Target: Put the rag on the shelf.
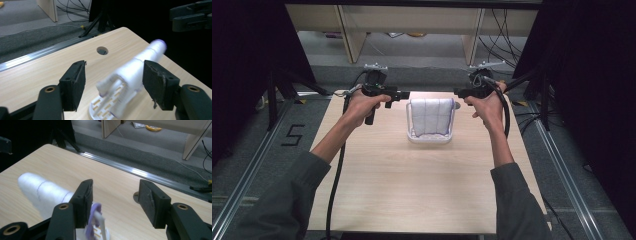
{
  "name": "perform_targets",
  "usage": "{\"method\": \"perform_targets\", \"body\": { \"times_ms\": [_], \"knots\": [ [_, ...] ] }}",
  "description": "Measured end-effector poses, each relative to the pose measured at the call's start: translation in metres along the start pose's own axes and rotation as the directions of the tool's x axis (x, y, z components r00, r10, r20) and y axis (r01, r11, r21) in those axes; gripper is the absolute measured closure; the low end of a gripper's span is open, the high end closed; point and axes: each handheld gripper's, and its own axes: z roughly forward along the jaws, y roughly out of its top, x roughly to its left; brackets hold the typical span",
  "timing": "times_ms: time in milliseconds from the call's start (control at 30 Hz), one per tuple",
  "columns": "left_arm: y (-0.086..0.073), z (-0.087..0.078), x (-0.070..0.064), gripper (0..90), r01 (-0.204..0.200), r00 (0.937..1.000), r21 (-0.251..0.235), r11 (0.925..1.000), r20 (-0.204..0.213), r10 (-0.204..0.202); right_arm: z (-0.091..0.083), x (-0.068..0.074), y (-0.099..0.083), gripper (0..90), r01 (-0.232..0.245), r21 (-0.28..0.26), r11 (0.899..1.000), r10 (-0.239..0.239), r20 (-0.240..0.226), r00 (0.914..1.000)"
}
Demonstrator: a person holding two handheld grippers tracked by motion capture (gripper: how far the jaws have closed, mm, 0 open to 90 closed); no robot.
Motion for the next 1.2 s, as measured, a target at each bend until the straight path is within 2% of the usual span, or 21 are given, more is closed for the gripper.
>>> {"method": "perform_targets", "body": {
  "times_ms": [200, 267, 333, 367, 467, 533, 567, 767, 933, 1067, 1100, 1133, 1200],
  "knots": [
    [-0.02, -0.012, -0.016, 30.4, -0.022, 0.9995, 0.018, 0.9996, 0.024, 0.022, -0.015, 0.01, -0.011, 44.1, -0.002, -0.024, 1.0, 0.001, -0.036, 0.9993],
    [-0.024, -0.014, -0.018, 29.1, -0.023, 0.9994, 0.021, 0.9995, 0.025, 0.023, -0.019, 0.013, -0.015, 43.0, 0.001, -0.026, 1.0, -0.002, -0.051, 0.9987],
    [-0.03, -0.016, -0.021, 28.7, -0.016, 0.9989, 0.024, 0.9996, 0.045, 0.015, -0.02, 0.013, -0.017, 42.8, 0.015, -0.037, 0.999, -0.017, -0.046, 0.9988],
    [-0.033, -0.018, -0.023, 27.8, -0.015, 0.9985, 0.026, 0.9996, 0.052, 0.014, -0.024, 0.017, -0.021, 42.8, 0.002, -0.039, 0.999, -0.004, -0.068, 0.9977],
    [-0.04, -0.021, -0.027, 27.4, -0.019, 0.9977, 0.021, 0.9996, 0.065, 0.017, -0.026, 0.019, -0.026, 41.5, 0.011, -0.042, 0.999, -0.015, -0.079, 0.9968],
    [-0.045, -0.024, -0.03, 26.8, -0.02, 0.9967, 0.013, 0.9997, 0.078, 0.019, -0.031, 0.022, -0.032, 41.1, -0.001, -0.041, 0.999, -0.003, -0.092, 0.9958],
    [-0.047, -0.025, -0.031, 26.6, -0.02, 0.9972, 0.007, 0.9998, 0.072, 0.02, -0.032, 0.023, -0.035, 40.7, 0.0, -0.044, 0.999, -0.004, -0.097, 0.9953],
    [-0.056, -0.027, -0.033, 25.2, -0.029, 0.9964, 0.01, 0.9995, 0.08, 0.028, -0.037, 0.028, -0.045, 39.8, -0.009, -0.047, 0.999, 0.004, -0.115, 0.9933],
    [-0.068, -0.029, -0.034, 24.9, -0.02, 0.996, 0.009, 0.9998, 0.088, 0.019, -0.04, 0.031, -0.054, 38.9, 0.003, -0.062, 0.998, -0.011, -0.137, 0.9906],
    [-0.076, -0.031, -0.034, 24.7, -0.016, 0.9949, 0.006, 0.9999, 0.1, 0.015, -0.043, 0.036, -0.062, 38.5, -0.002, -0.067, 0.998, -0.008, -0.148, 0.9889],
    [-0.078, -0.032, -0.035, 24.7, -0.016, 0.9943, 0.003, 0.9999, 0.106, 0.016, -0.043, 0.038, -0.065, 38.5, -0.021, -0.073, 0.997, 0.01, -0.149, 0.9888],
    [-0.081, -0.032, -0.036, 24.6, -0.016, 0.9938, 0.006, 0.9999, 0.11, 0.015, -0.042, 0.039, -0.07, 38.4, -0.011, -0.065, 0.998, 0.001, -0.163, 0.9866],
    [-0.084, -0.033, -0.037, 24.6, -0.016, 0.9942, 0.005, 0.9999, 0.106, 0.015, -0.042, 0.04, -0.074, 38.3, -0.008, -0.066, 0.998, -0.002, -0.157, 0.9876]
  ]
}}
